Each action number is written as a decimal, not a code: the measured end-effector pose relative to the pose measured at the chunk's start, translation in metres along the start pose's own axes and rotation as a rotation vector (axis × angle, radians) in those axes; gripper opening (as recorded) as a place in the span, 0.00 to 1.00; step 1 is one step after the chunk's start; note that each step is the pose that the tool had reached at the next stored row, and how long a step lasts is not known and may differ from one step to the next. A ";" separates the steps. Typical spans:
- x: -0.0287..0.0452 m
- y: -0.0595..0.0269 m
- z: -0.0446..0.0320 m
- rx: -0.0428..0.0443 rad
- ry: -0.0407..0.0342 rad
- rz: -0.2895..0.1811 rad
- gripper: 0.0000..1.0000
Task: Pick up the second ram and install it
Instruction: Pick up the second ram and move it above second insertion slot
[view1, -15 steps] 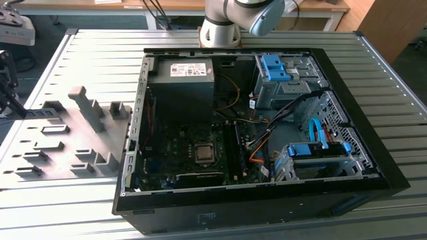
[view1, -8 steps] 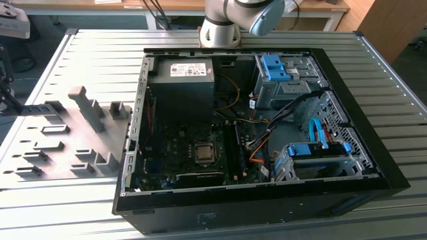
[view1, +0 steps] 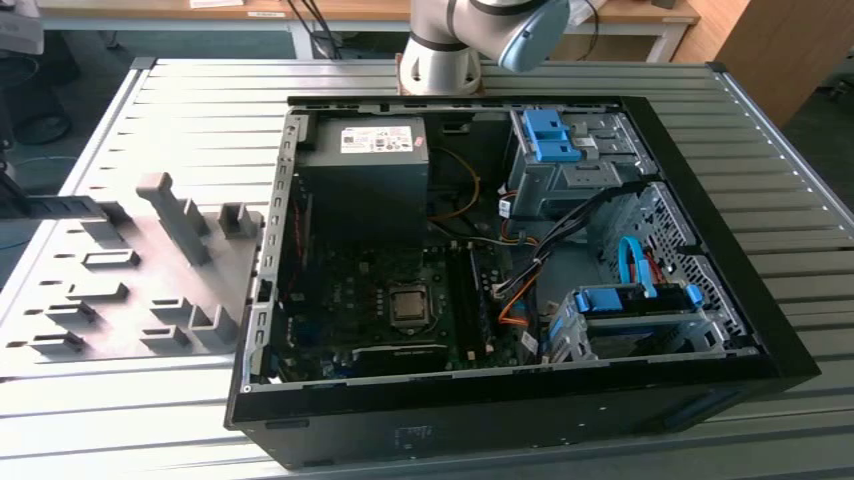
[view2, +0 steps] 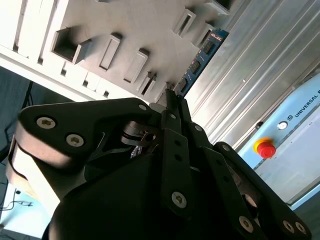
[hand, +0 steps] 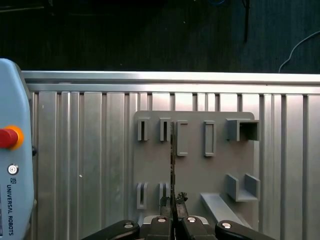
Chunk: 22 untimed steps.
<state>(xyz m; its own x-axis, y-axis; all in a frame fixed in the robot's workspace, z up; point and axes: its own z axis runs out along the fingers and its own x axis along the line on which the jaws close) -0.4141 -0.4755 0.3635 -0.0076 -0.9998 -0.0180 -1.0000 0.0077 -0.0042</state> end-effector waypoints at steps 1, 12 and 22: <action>0.0000 0.0000 -0.0021 0.0001 0.0000 0.000 0.14; -0.0004 -0.0001 -0.0220 0.0000 0.0000 0.000 0.14; -0.0008 -0.0002 -0.0471 0.0001 0.0000 0.000 0.14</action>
<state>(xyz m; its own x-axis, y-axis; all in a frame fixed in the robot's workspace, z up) -0.4141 -0.4756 0.4106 -0.0076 -0.9998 -0.0181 -1.0000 0.0077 -0.0042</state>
